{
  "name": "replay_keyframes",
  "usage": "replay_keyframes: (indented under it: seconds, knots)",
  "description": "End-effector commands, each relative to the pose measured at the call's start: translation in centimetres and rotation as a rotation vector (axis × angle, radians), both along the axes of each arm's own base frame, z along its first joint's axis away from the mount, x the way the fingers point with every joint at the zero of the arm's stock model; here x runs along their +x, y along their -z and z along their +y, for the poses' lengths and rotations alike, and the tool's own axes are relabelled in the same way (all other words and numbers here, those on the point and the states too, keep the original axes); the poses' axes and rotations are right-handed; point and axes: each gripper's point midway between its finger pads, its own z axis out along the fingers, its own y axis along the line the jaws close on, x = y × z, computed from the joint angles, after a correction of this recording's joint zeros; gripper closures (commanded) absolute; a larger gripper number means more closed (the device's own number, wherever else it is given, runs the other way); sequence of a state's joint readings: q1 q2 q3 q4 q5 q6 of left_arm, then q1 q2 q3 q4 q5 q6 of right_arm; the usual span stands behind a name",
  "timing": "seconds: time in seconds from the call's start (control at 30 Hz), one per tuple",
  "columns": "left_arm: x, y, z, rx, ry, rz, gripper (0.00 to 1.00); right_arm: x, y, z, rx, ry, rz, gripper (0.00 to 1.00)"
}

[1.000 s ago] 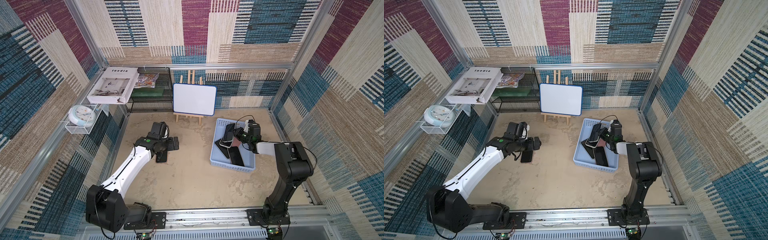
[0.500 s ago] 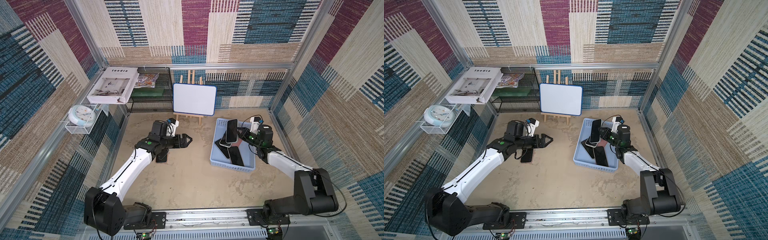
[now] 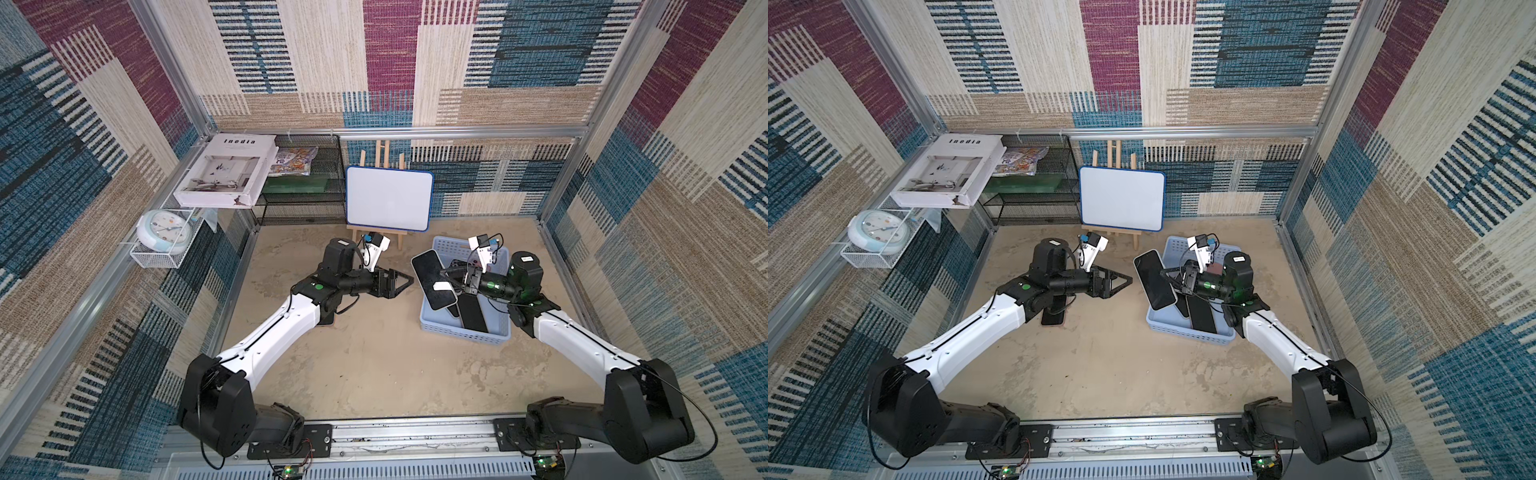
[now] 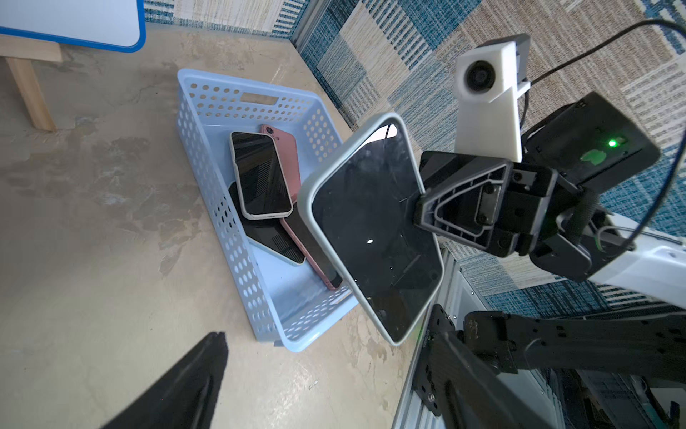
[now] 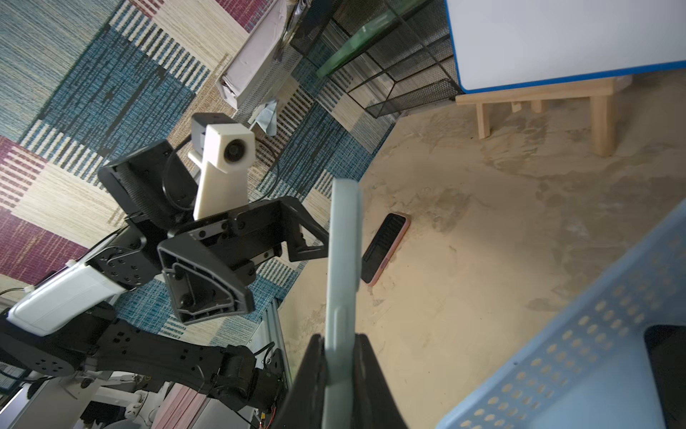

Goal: Take the phone out of the storage box
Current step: Pick up the phone from the storage box.

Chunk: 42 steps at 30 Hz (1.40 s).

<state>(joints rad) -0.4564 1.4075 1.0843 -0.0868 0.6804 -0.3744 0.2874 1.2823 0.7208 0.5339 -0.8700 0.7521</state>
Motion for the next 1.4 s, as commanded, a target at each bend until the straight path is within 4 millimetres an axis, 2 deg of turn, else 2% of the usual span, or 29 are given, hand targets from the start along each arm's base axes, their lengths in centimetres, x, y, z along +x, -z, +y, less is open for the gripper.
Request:
replay_keyframes:
  seconds: [0.0,0.13,0.23,0.3,0.5,0.57,0.67,0.73,0.8,0.9,0.97,1.03,1.13,1.2,1.37]
  knots:
    - [-0.1,-1.3,-1.3,-0.087,0.061,-0.020,0.12,-1.5,-2.6,0.9,0.085,-0.074,-0.046,1.00]
    - [-0.5,-1.5,-2.2,-0.117,0.088,-0.015,0.17,-2.1,-3.2,1.6,0.133,-0.080,-0.016,1.00]
    - [-1.0,-2.3,-3.0,-0.146,0.108,-0.035,0.22,-2.5,-3.5,2.5,0.149,-0.104,-0.014,1.00]
    - [-1.2,-2.7,-3.5,-0.146,0.121,-0.035,0.29,-2.6,-3.6,2.9,0.155,-0.107,-0.010,1.00]
    - [-1.5,-3.3,-3.6,-0.156,0.112,-0.031,0.66,-2.0,-3.7,3.1,0.172,-0.088,0.009,1.00]
    - [-1.6,-3.4,-3.5,-0.158,0.109,-0.033,0.70,-1.9,-3.6,3.1,0.173,-0.080,0.019,1.00]
    - [-1.8,-3.7,-3.5,-0.169,0.114,-0.033,0.81,-1.5,-3.3,3.1,0.172,-0.061,0.031,0.72]
    - [-1.9,-4.0,-3.6,-0.178,0.116,-0.029,0.99,-1.0,-2.7,2.9,0.161,-0.029,0.051,0.47]
    - [-1.8,-4.4,-3.7,-0.185,0.121,-0.023,1.00,-0.6,-2.2,2.8,0.149,-0.004,0.065,0.37]
    - [-1.1,-4.3,-3.1,-0.151,0.085,-0.001,1.00,1.0,-0.7,1.9,0.053,0.105,0.078,0.34]
    - [0.2,-3.0,-1.5,-0.053,-0.008,0.049,1.00,2.3,0.6,0.3,-0.070,0.239,0.083,0.32]
    - [1.5,-1.2,0.9,0.077,-0.110,0.094,1.00,3.5,2.1,-2.4,-0.223,0.404,0.090,0.32]
    - [2.6,1.5,3.9,0.164,-0.177,0.162,1.00,4.1,2.9,-5.6,-0.353,0.554,0.061,0.31]
    - [3.2,3.5,5.5,0.191,-0.188,0.211,1.00,4.1,3.2,-6.8,-0.396,0.592,0.051,0.31]
    - [3.0,8.3,6.8,0.250,-0.071,0.317,1.00,4.1,4.5,-7.9,-0.440,0.582,0.067,0.31]
